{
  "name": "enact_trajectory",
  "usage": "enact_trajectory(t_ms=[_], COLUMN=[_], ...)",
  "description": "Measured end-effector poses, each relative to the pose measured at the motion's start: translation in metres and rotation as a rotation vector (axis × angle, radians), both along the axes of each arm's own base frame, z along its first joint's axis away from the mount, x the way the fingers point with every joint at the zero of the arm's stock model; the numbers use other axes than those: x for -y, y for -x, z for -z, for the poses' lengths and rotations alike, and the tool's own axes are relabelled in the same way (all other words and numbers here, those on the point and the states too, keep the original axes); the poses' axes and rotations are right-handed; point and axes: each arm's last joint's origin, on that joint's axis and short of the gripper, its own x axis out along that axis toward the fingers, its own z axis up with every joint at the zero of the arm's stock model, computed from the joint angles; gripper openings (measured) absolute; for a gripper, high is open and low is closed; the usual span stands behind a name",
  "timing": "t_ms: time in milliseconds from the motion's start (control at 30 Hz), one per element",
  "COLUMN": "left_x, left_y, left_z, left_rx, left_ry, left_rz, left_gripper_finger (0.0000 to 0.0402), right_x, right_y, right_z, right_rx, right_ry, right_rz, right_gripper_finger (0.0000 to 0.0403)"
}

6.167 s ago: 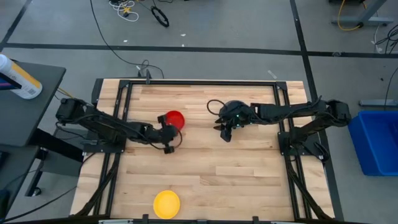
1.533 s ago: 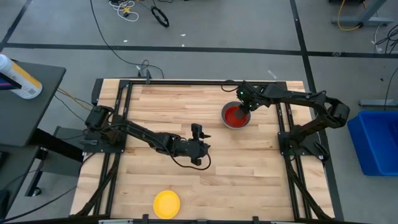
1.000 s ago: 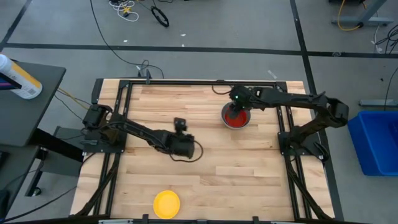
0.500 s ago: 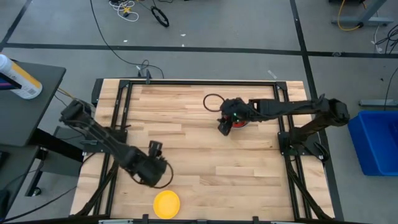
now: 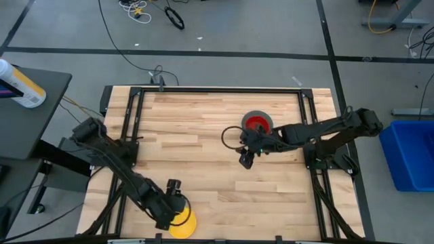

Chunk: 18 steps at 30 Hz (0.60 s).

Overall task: Nest bowls inside each other
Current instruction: Stack the yellow bowl on the red bowl

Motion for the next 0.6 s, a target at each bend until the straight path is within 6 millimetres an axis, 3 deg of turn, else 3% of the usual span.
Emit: enact_trajectory(t_ms=[200, 400, 500, 600], left_x=[0.003, -0.001, -0.002, -0.005], left_y=[-0.019, -0.027, -0.028, -0.030], left_z=[0.031, 0.042, 0.042, 0.043], left_rx=[-0.063, -0.110, -0.108, -0.104], left_ry=[0.024, 0.042, 0.044, 0.023], left_rz=[-0.048, -0.080, -0.083, -0.091], left_gripper_finger=[0.0224, 0.0217, 0.0179, 0.0095], right_x=[-0.017, -0.029, -0.032, -0.035], right_y=[0.003, 0.007, 0.008, 0.008], right_z=[0.000, 0.000, 0.000, 0.000], right_rx=[0.004, 0.001, 0.002, 0.003], right_ry=[-0.006, 0.003, 0.001, 0.001], right_rz=[-0.036, -0.063, -0.073, -0.082], right_gripper_finger=[0.0203, 0.0200, 0.0196, 0.0193])
